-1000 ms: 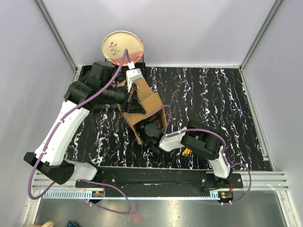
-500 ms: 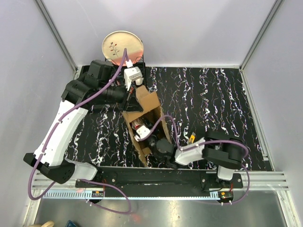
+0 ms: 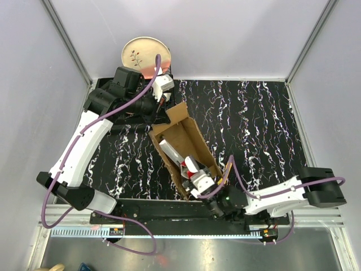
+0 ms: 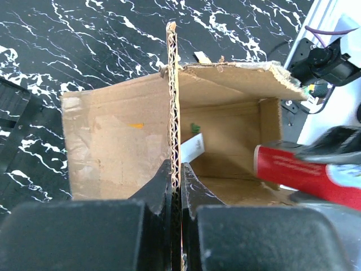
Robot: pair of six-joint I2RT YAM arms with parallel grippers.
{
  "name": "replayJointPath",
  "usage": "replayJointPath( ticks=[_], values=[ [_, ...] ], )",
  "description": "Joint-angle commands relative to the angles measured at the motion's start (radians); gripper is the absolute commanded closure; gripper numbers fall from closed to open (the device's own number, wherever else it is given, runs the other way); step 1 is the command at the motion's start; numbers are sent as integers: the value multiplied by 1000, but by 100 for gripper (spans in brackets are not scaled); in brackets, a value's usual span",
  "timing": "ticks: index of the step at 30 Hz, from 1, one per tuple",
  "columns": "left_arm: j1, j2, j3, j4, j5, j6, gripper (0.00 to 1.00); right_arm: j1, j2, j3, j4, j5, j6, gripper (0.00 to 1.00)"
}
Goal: Unpack the express box
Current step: Pick up the product from the express box, then place the product at the center of the board.
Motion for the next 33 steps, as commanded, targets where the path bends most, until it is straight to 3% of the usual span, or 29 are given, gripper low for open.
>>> replayJointPath(
  ticks=[1, 4, 8, 13, 14, 18, 22, 23, 24, 25, 28, 33],
  values=[
    [6, -42, 40, 110, -32, 35, 100, 68, -134, 10, 240, 132, -142, 81],
    [6, -60, 21, 110, -57, 54, 100, 92, -257, 17, 229, 161, -186, 80],
    [5, -99, -27, 121, -77, 72, 100, 90, -400, 108, 54, 225, -271, 81],
    [5, -146, -59, 119, -77, 107, 100, 11, -492, 246, -13, 469, -443, 82],
    [5, -154, -55, 110, -61, 110, 100, -66, -502, 255, -36, 508, -434, 82],
    [3, -165, -30, 89, -12, 120, 100, -169, -524, 269, -268, 662, -293, 87],
    [0, -179, -7, 69, 9, 127, 100, -272, -321, 400, -222, 755, -435, 88],
    [0, -188, -7, 66, 9, 127, 100, -305, -261, 428, -103, 761, -685, 89],
    [0, -192, -9, 66, 12, 126, 100, -341, -119, 459, 148, 773, -898, 91],
    [0, -198, -13, 66, 14, 126, 100, -417, -60, 547, 287, 773, -1019, 93],
    [0, -223, -22, 66, -3, 127, 100, -526, 117, 753, 293, 746, -1155, 99],
    [0, -246, -21, 56, -40, 135, 100, -767, 396, 991, 295, 697, -1285, 100]
  ],
)
